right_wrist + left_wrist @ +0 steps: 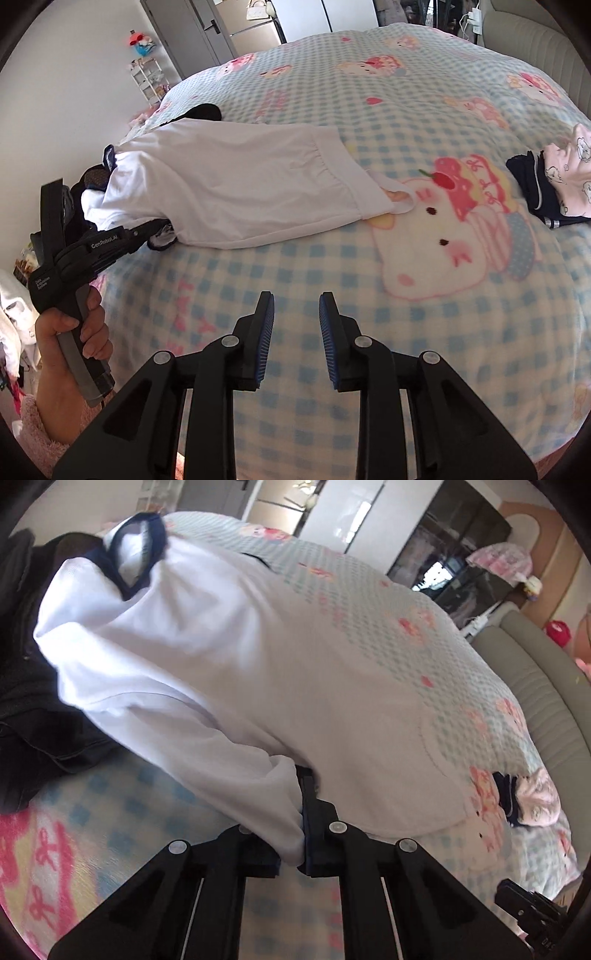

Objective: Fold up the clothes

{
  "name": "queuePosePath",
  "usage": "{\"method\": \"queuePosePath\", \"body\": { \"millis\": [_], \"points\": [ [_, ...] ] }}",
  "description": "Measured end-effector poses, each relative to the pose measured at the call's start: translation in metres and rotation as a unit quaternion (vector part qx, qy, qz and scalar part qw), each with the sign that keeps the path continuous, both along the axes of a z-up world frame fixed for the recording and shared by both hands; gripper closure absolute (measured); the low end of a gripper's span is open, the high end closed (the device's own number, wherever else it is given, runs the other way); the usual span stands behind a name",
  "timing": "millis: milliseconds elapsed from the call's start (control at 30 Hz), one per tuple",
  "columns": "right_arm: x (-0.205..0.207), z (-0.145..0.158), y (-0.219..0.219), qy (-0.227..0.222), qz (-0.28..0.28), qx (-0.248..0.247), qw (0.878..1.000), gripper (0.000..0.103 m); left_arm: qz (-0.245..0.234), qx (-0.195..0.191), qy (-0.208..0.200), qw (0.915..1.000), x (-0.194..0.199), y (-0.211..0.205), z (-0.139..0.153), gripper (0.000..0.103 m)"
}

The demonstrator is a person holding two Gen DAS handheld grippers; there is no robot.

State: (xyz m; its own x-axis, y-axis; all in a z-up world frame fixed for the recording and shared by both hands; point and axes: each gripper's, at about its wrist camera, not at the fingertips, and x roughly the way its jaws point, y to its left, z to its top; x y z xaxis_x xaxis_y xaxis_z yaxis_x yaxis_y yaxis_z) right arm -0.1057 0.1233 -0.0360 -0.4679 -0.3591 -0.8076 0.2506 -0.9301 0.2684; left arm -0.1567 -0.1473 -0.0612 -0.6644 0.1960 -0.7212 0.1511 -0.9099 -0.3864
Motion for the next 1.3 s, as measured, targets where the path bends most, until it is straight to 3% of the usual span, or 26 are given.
{"method": "queuePosePath", "body": {
  "millis": [133, 200, 267, 300, 333, 367, 400, 467, 533, 600, 633, 733, 800, 833, 900, 933, 1000, 1067, 1167, 1300],
  "points": [
    [0.003, -0.006, -0.009, -0.018, 0.002, -0.011, 1.000, 0.078, -0.066, 0.025, 0.021, 0.9973, 0.023, 0.063, 0.026, 0.095],
    [0.002, -0.007, -0.011, -0.029, 0.001, -0.024, 0.999, 0.078, -0.067, 0.029, 0.030, 0.9969, 0.049, 0.070, 0.031, 0.095],
    [0.005, -0.003, -0.011, -0.025, 0.009, -0.031, 0.999, 0.077, -0.064, 0.060, 0.024, 0.9959, 0.063, 0.060, 0.029, 0.094],
    [0.007, -0.001, -0.010, -0.018, 0.010, -0.031, 0.999, 0.073, -0.063, 0.078, 0.018, 0.9948, 0.068, 0.053, 0.026, 0.089],
    [0.009, 0.000, -0.009, -0.015, 0.013, -0.034, 0.999, 0.058, -0.063, 0.087, 0.010, 0.9942, 0.070, 0.047, 0.023, 0.080],
    [0.011, -0.002, -0.009, -0.016, 0.016, -0.040, 0.999, 0.051, -0.063, 0.088, 0.000, 0.9941, 0.072, 0.043, 0.019, 0.073],
    [0.011, -0.004, -0.011, -0.020, 0.021, -0.045, 0.999, 0.051, -0.063, 0.090, -0.010, 0.9939, 0.073, 0.038, 0.016, 0.060],
    [0.012, -0.004, -0.019, -0.021, 0.018, -0.048, 0.998, 0.051, -0.008, 0.088, -0.008, 0.9961, 0.080, 0.013, 0.010, 0.057],
    [0.013, -0.001, -0.027, -0.011, 0.009, -0.053, 0.998, 0.051, 0.069, 0.117, -0.017, 0.9906, 0.081, -0.025, -0.001, 0.047],
    [0.008, -0.001, -0.041, -0.005, 0.024, -0.076, 0.997, 0.044, 0.094, 0.165, -0.043, 0.9808, 0.066, -0.053, -0.020, 0.045],
    [0.002, -0.005, -0.053, -0.016, 0.040, -0.077, 0.996, 0.040, 0.104, 0.169, -0.061, 0.9782, 0.058, -0.061, -0.029, 0.045],
    [-0.014, -0.022, -0.088, -0.043, 0.086, -0.074, 0.993, 0.040, 0.115, 0.176, -0.081, 0.9743, 0.043, -0.071, -0.045, 0.045],
    [-0.020, -0.038, -0.104, -0.045, 0.096, -0.071, 0.992, 0.040, 0.122, 0.180, -0.065, 0.9739, 0.044, -0.068, -0.048, 0.050],
    [-0.022, -0.046, -0.109, -0.053, 0.098, -0.075, 0.991, 0.040, 0.115, 0.164, -0.061, 0.9778, 0.044, -0.062, -0.046, 0.072],
    [-0.024, -0.062, -0.111, -0.086, 0.095, -0.094, 0.987, 0.042, 0.074, 0.121, -0.064, 0.9878, 0.040, -0.042, -0.040, 0.091],
    [-0.023, -0.067, -0.110, -0.094, 0.093, -0.102, 0.986, 0.048, 0.050, 0.108, -0.059, 0.9911, 0.040, -0.030, -0.035, 0.095],
    [-0.016, -0.067, -0.100, -0.086, 0.086, -0.106, 0.987, 0.059, 0.013, 0.089, -0.041, 0.9951, 0.045, -0.008, -0.021, 0.097],
    [-0.009, -0.058, -0.083, -0.047, 0.062, -0.071, 0.994, 0.093, -0.006, 0.076, -0.025, 0.9968, 0.051, 0.007, -0.009, 0.097],
    [-0.006, -0.043, -0.047, -0.006, 0.016, -0.042, 0.999, 0.097, -0.028, 0.063, -0.015, 0.9975, 0.057, 0.027, 0.003, 0.100],
    [-0.002, -0.031, -0.006, -0.018, -0.007, -0.092, 0.996, 0.094, -0.058, 0.061, -0.013, 0.9963, 0.062, 0.053, 0.008, 0.100]
  ]
}}
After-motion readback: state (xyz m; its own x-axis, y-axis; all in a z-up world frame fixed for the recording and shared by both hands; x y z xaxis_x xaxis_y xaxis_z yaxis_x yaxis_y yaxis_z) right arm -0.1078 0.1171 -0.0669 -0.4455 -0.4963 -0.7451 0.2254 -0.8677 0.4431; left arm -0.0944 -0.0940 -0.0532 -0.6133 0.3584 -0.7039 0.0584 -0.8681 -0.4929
